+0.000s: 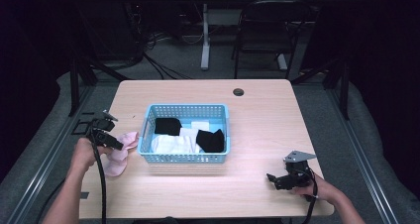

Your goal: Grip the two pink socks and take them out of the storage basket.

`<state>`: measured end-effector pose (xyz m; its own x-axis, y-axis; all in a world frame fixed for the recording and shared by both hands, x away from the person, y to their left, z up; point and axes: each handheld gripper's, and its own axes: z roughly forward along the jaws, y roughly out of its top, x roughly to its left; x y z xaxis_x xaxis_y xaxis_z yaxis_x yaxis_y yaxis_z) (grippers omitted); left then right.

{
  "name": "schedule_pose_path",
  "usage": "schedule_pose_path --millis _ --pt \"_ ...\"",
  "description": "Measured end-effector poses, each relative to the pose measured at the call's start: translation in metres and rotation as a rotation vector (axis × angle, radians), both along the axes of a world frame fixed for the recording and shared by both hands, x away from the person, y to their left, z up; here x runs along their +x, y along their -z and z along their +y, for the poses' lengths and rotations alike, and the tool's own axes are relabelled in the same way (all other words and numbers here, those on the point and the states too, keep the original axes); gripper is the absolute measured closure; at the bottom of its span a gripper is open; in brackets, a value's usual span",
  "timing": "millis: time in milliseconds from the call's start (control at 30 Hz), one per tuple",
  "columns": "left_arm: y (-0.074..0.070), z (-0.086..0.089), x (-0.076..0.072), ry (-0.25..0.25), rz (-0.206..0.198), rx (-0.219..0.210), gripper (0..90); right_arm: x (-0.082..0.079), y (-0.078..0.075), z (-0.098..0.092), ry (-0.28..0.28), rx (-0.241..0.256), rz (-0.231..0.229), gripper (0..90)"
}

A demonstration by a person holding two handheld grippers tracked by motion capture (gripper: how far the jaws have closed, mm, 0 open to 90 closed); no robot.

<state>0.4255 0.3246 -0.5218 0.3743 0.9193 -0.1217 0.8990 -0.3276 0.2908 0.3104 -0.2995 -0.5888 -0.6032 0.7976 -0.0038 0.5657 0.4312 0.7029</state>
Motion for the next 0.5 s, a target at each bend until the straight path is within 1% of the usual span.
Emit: schedule_pose_path --millis 100,233,300,433,467,500 --pt "-0.005 0.003 -0.004 -0.004 -0.027 -0.021 63.5 0.0 0.0 0.0 0.0 0.0 0.0 0.0" --pt "-0.019 0.006 -0.011 -0.008 -0.061 -0.028 46.6 0.0 0.0 0.0 0.0 0.0 0.0 0.0" --pt "-0.027 0.006 -0.017 -0.015 -0.09 -0.03 37.6 0.0 0.0 0.0 0.0 0.001 0.0 0.0" --pt "-0.041 0.006 -0.031 -0.001 -0.136 -0.031 22.9 0.0 0.0 0.0 0.0 0.0 0.0 0.0" --pt "-0.044 0.004 -0.036 0.0 -0.154 -0.035 21.2 0.0 0.0 0.0 0.0 0.0 0.0 0.0" --pt "-0.046 0.004 -0.039 0.0 -0.163 -0.035 19.4 0.0 0.0 0.0 0.0 0.0 0.0 0.0"
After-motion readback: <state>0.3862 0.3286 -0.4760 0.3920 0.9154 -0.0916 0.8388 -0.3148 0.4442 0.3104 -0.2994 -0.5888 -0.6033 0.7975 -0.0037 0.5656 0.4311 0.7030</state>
